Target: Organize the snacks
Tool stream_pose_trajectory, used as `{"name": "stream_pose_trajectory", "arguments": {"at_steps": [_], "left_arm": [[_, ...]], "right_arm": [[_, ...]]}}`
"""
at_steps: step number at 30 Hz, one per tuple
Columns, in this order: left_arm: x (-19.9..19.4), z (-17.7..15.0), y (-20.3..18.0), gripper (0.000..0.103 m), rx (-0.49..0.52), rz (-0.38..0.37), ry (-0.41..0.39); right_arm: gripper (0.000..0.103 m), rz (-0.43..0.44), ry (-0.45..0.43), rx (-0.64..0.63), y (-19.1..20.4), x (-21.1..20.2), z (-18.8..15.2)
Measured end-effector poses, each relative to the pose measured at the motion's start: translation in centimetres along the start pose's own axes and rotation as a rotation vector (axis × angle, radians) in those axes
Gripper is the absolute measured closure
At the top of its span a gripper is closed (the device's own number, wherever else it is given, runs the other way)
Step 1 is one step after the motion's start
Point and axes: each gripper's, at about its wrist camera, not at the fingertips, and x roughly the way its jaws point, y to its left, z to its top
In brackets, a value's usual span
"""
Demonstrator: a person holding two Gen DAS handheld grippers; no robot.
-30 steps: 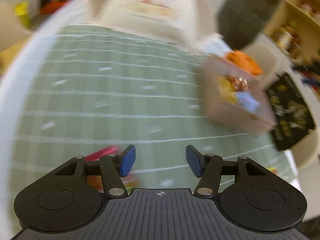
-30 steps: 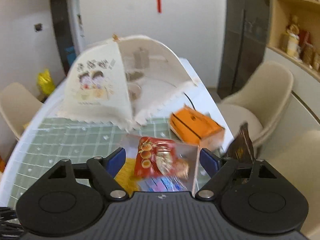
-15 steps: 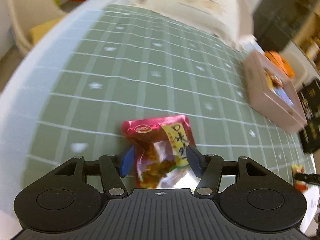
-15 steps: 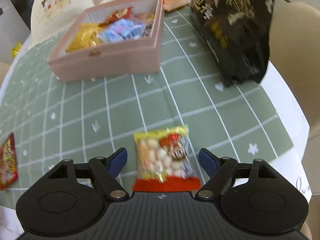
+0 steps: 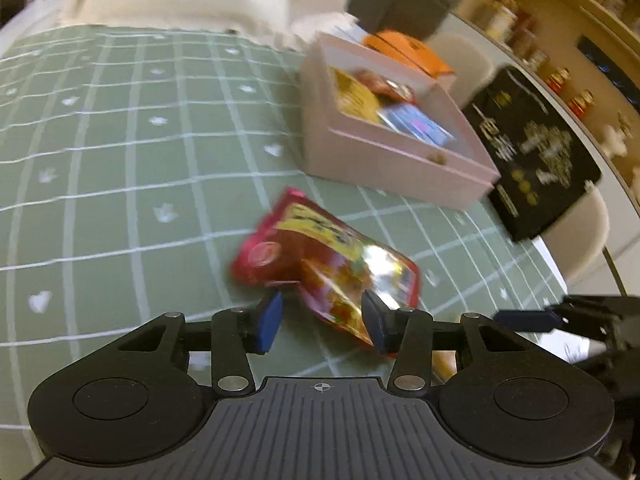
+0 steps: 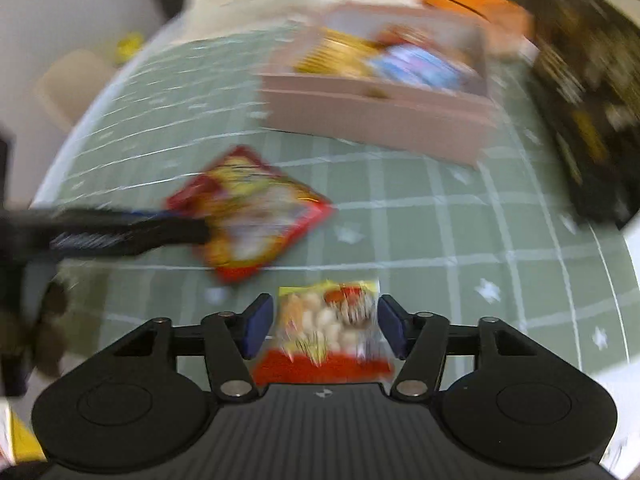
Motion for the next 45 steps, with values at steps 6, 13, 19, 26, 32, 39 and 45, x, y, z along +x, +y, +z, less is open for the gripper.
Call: {"name": "stream_pose_trajectory", "arguments": {"at_steps": [6,13,19,26,32,39,45], "left_arm": [[-2.9,0.0,2.6,0.054,-0.08,0.017,0.0],[-4.8,-1.2,4.9,0.054,-0.129,0.065,0.012],[-6.3,-3.0,5.3,0.054,-0.118,0.044,0.07],[-5.1,-4.9,2.2,0.054,-0.115,-0.07,0.183],[-2.8,-4.4,-0.4,0.054,-0.063,-0.046,0.168],[0.3,-3.6,-5.1,0.049,0.187,0.035,0.149],[-0.6,-3.2,-5.1,0.049,0.334,0.185,0.093]], "right_arm": [[0.03,-0.035,0.044,-0.01,1.2,1.2,0.1],[0.03,0.234,0.067,-0.044,5.9,2.1,0.0],[0.019,-0.001,-0.077,-0.315,9.5,2.5,4.2],[0.016,-0.045,0.056,-0.294,8.2,9.6,8.0],[0.047,-0.054,0.039,-0.203,5.6,6.8,6.2],[0.052,-0.165,0.044,-0.009,-0.8,2.9,0.9],[0.034,-0.194,0.019,0.02,-2.2,0.8,-2.0]]}}
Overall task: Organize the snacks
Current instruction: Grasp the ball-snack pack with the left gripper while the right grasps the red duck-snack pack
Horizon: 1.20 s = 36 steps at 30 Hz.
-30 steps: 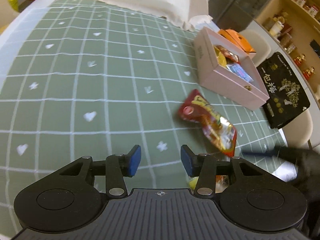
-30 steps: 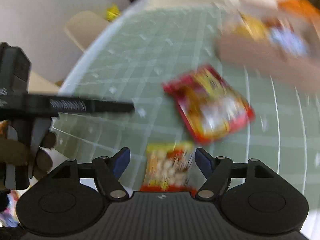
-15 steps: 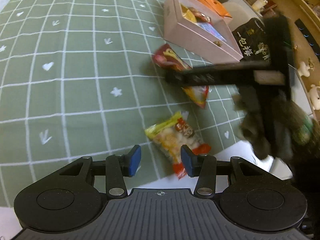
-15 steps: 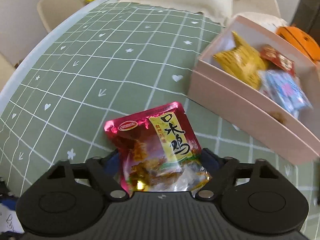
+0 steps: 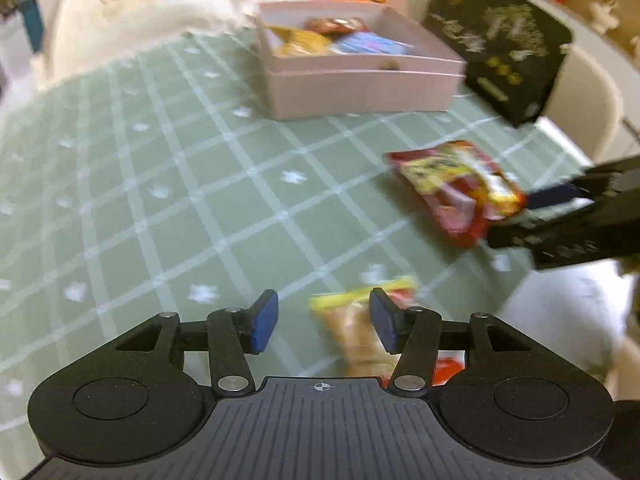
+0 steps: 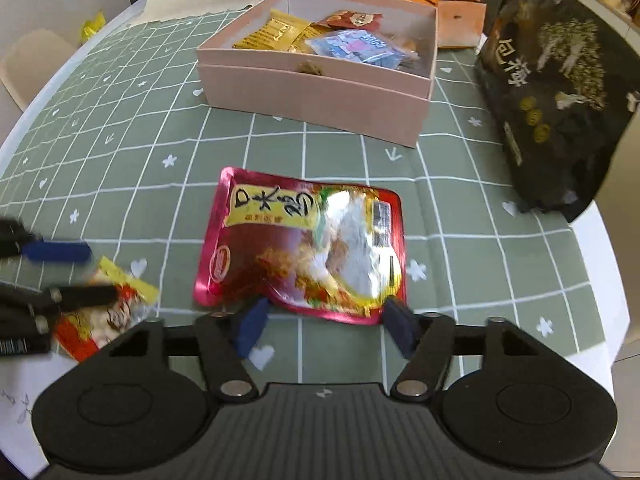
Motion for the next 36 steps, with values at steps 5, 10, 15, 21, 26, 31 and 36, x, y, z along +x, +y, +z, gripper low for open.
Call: {"name": "stream_pose_trajectory", "arguments": {"at_steps": [5,10,15,21,26,31,36], "left_arm": [[-1.5,-0.6,2.5,0.05,-0.131,-0.071,0.04],[-1.5,-1.3,0.1,0.05,-0.167,-0.171,0.076],[0.7,-0.9,-3.1,0.042,-0.122,-0.131,0.075],[0.7,-0.8,-3.2,0.054,-0.051,-0.117,0.046],[0.0,-0.2,-0.5,0.074,-0.103,-0.044,0.012],[-0.1,-0.2,1.1,0.075,-0.18,-0.101,0.037],[-1.2,-0.7,2.0,0.074,-0.185,-0.139,0.001]], "right_arm": [[0.026,0.13,0.001,0.029,1.7,0.4,-0.2],[0.026,0.203,-0.031,0.032,2.2,-0.6,0.6],[0.026,0.098,-0.061,0.044,0.1,-1.4,0.5],[0.026,-0.026,-0.086,-0.015,-0.8,-1.8,-0.3],[0.035,-0.104,-0.14,0.123,-5.1,-1.5,1.1],[0.071,-0.178,-0.085,0.193,-7.4,2.1,4.0],[0.073,-0.135,-0.05,0.161,-5.0,1.6,2.5]]}}
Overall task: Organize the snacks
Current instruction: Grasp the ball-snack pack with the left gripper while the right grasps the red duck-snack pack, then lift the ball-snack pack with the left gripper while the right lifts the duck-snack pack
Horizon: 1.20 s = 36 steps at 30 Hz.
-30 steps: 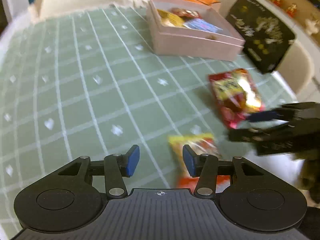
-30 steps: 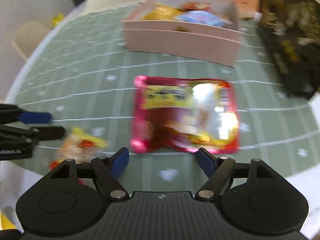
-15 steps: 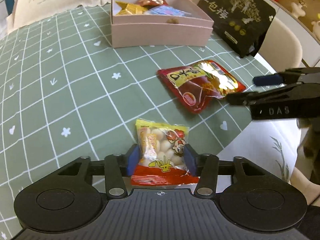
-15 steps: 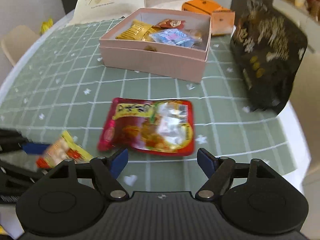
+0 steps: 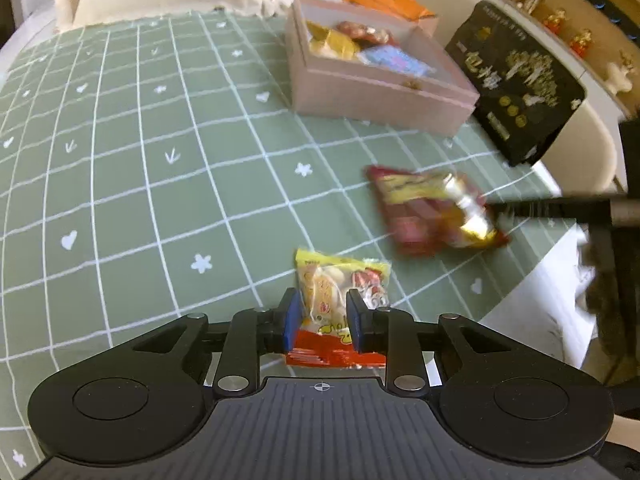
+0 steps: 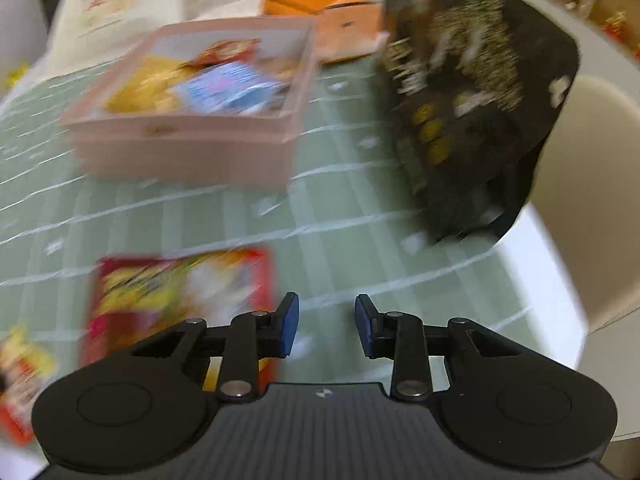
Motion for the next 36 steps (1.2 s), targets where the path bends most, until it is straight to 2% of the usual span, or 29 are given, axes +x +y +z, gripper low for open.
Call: {"name": "stream_pose_trajectory", "arguments": {"at_steps": [3,4,5,7,8,10,12,15,18,21,22,26,28,29,31,33,36], "left_arm": [[-0.3,0.0,-0.8,0.074,0.064,-0.013,0.003],[-0.1,-0.1,-1.4,0.073,0.095,-0.007,0.008],[0.2,-0.1,-2.0,0.073,0.124,0.008,0.011],[0.9,-0.5,-3.4,0.073,0.195,0.046,0.018],[1.2,-0.7,-4.2,0.073,0.231,0.062,0.023],[1.7,-1.1,-5.5,0.071,0.302,0.079,0.015],[2.1,-1.3,-6.2,0.052,0.344,0.062,0.017],[2.3,-1.3,-6.3,0.04,0.34,0.025,0.019],[2.3,-1.3,-6.0,0.04,0.336,0.013,0.016],[2.1,-1.3,-5.7,0.044,0.377,0.114,-0.001],[2.1,-1.2,-5.2,0.043,0.377,0.15,-0.003],[2.2,-0.2,-2.3,0.045,0.291,0.214,0.008],[2.6,0.2,-0.3,0.042,0.192,0.183,0.04],[2.4,0.4,0.4,0.042,0.149,0.155,0.026],[2.2,0.8,1.3,0.042,0.101,0.153,0.027],[2.1,1.1,1.8,0.043,0.06,0.137,0.03],[1.9,1.4,2.5,0.044,0.003,0.107,0.043]], "right_arm": [[0.071,0.145,0.045,-0.056,1.9,-1.5,-2.4],[0.066,0.162,0.051,-0.065,2.2,-1.9,-3.0],[0.062,0.165,0.055,-0.074,2.5,-2.2,-3.6],[0.044,0.151,0.053,-0.082,2.5,-2.5,-4.2],[0.042,0.135,0.049,-0.085,2.5,-2.6,-4.5],[0.041,0.109,0.047,-0.096,2.4,-2.7,-4.9],[0.04,0.095,0.045,-0.093,2.1,-3.0,-5.0],[0.039,0.081,0.027,-0.098,2.0,-3.5,-4.7],[0.036,0.102,0.002,-0.125,2.5,-4.1,-4.7],[0.035,0.116,-0.023,-0.178,3.6,-4.4,-4.4],[0.035,0.114,-0.034,-0.197,4.1,-4.6,-4.3],[0.035,0.137,-0.062,-0.248,5.1,-4.9,-3.8],[0.035,0.174,-0.063,-0.26,5.7,-5.0,-3.3],[0.034,0.198,-0.064,-0.276,6.0,-5.0,-3.0],[0.024,0.257,-0.058,-0.344,7.2,-4.6,-2.1],[0.024,0.303,-0.049,-0.407,8.4,-3.7,-1.1],[0.023,0.295,-0.024,-0.445,9.9,-1.4,0.3]]}}
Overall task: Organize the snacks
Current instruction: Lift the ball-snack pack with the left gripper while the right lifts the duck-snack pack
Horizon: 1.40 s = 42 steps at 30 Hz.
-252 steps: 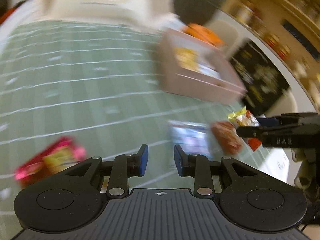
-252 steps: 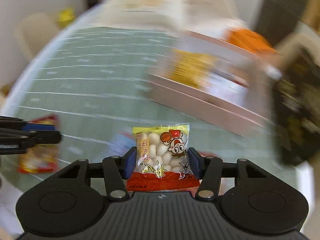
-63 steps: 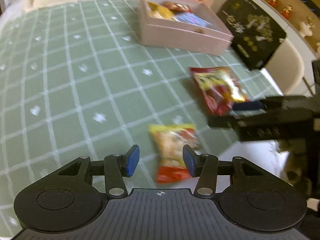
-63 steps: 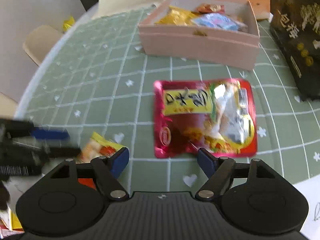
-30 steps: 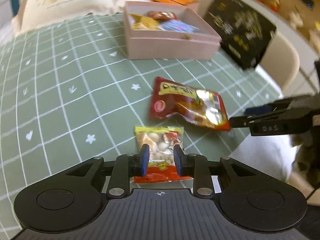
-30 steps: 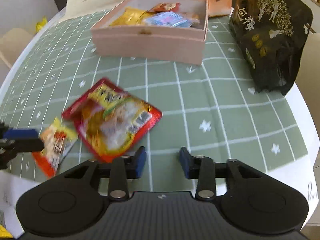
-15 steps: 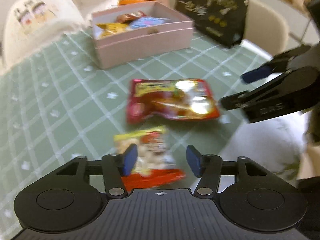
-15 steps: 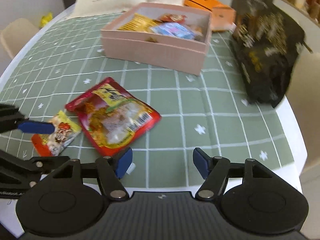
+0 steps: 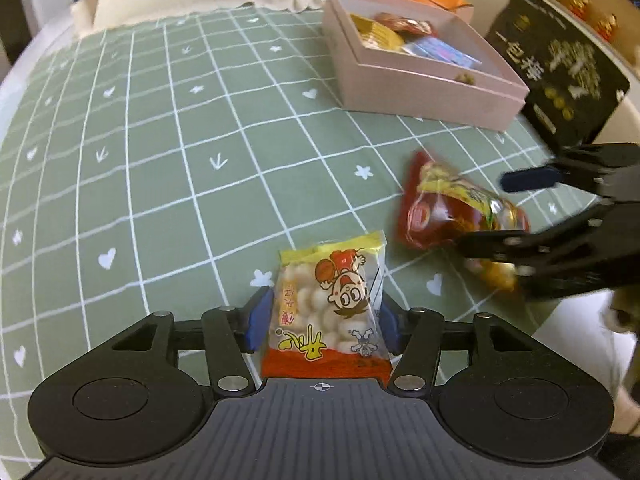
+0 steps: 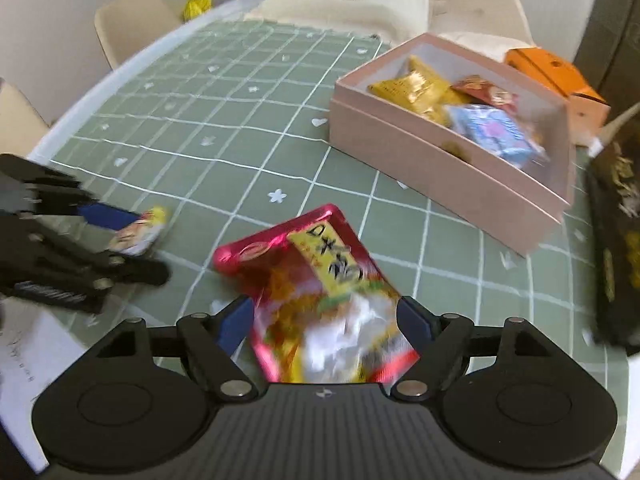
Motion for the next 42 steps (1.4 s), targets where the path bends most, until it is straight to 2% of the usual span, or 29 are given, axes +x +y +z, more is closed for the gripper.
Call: {"name": "stream_pose_trajectory", "arguments": {"at_steps": [3,6,14,16,18,19,24,25,28,29,30,31,33,35,36,38,42], "left_arm": [[-0.1,-0.1,0.5,0.044,-0.046,-0.027,0.005],[-0.3,-0.3,0.7,0.044,-0.065,-0.036,0.001],[-0.2,-0.3,0.8,0.044,-0.069,-0.037,-0.001],[-0.2,-0.3,0.9,0.044,-0.069,-0.043,-0.001],[-0.3,-0.4,1.1,0.044,-0.072,-0.049,-0.004],[-0.3,-0.4,1.1,0.044,-0.071,-0.053,-0.005],[-0.5,-0.8,1.5,0.044,-0.066,-0.085,-0.011],[-0.5,-0.8,1.6,0.044,-0.073,-0.102,-0.005],[-0.5,-1.0,1.8,0.044,-0.093,-0.186,0.021],[-0.5,-1.0,1.6,0.044,-0.084,-0.197,0.026],[-0.5,-1.1,1.4,0.044,-0.069,-0.194,0.029],[-0.5,-1.1,1.1,0.044,-0.048,-0.189,0.033],[-0.5,-1.2,0.4,0.044,-0.007,-0.171,0.037],[-0.5,-1.3,-0.3,0.044,0.022,-0.148,0.039],[-0.5,-1.3,-0.6,0.044,0.033,-0.136,0.036],[-0.5,-1.6,-1.2,0.043,0.061,-0.11,0.028],[-0.5,-2.4,-2.6,0.043,0.137,-0.045,0.0]], "right_arm": [[0.019,0.022,0.025,-0.007,-0.5,1.9,1.4],[0.0,0.07,0.065,0.028,-1.6,3.6,2.1],[0.001,-0.01,0.072,0.077,0.1,4.0,1.9],[0.014,-0.018,0.059,0.082,0.6,3.6,1.9],[0.045,0.005,0.052,0.079,1.2,2.5,1.9],[0.053,0.025,0.062,0.095,1.3,2.0,1.8],[0.069,0.048,0.071,0.177,0.9,-0.8,-0.1],[0.073,0.048,0.07,0.191,0.7,-1.5,-0.4],[0.074,0.032,0.065,0.237,-0.4,-3.3,-1.7],[0.074,0.025,0.067,0.244,-0.7,-3.6,-2.1],[0.066,0.018,0.07,0.247,-1.0,-3.8,-2.5],[0.052,0.011,0.07,0.256,-1.2,-3.7,-2.8],[0.038,-0.001,0.07,0.275,-1.7,-3.4,-3.6],[0.033,-0.001,0.08,0.289,-1.6,-2.6,-4.1],[0.024,-0.005,0.087,0.294,-1.5,-2.1,-4.3],[0.019,-0.005,0.092,0.318,-1.0,-1.6,-4.7],[0.002,-0.062,0.08,0.337,0.8,-0.7,-4.6]]}}
